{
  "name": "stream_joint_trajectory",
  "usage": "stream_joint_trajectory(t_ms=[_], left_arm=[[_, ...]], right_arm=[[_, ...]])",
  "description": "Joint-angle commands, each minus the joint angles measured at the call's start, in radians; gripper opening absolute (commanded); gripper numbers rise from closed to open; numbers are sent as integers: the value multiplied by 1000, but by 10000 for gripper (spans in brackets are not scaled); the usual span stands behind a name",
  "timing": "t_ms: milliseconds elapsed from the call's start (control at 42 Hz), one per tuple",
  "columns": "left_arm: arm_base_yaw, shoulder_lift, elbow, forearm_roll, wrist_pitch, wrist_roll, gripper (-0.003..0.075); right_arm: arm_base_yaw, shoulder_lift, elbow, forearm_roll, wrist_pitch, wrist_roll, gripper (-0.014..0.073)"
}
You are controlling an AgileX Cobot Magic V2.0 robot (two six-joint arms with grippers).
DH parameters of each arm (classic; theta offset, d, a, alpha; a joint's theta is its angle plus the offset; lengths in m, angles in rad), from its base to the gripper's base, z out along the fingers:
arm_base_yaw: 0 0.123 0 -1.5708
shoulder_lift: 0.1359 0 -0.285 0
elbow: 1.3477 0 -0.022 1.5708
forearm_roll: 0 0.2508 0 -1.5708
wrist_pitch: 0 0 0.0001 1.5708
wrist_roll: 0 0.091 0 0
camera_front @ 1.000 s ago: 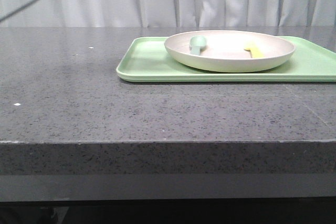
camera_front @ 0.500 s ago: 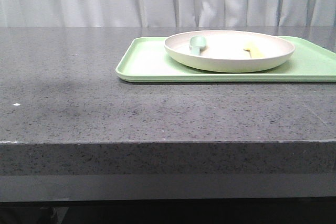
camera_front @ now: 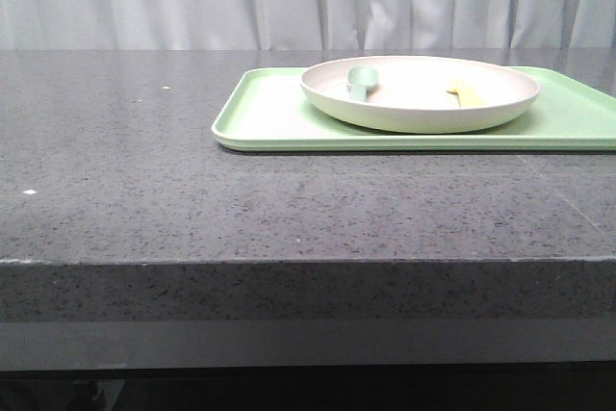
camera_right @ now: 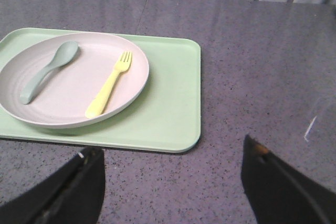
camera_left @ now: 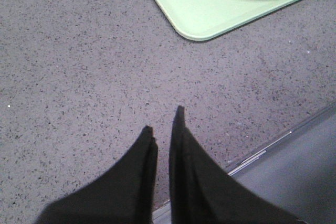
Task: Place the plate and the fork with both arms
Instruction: 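Move the right gripper toward the yellow fork on the plate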
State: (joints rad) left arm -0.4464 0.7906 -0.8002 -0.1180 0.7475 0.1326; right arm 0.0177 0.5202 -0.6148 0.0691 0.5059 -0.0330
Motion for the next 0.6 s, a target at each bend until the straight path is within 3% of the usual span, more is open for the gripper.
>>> stream_joint_trajectory(t_ms=[0, 190, 333, 429, 571], left_arm=[[2, -67, 25, 5, -123, -27, 61], [2, -139, 71, 20, -109, -48, 61], [2, -157, 73, 50, -106, -81, 61], [2, -156, 73, 57, -118, -81, 61], [2, -156, 73, 57, -122, -81, 61]], right_arm=[[-3, 36, -80, 5, -19, -7, 562], [-3, 174, -257, 38, 214, -22, 559], [0, 291, -368, 119, 351, -149, 559], [32, 364, -433, 188, 394, -194, 559], [122, 472, -526, 185, 416, -194, 559]])
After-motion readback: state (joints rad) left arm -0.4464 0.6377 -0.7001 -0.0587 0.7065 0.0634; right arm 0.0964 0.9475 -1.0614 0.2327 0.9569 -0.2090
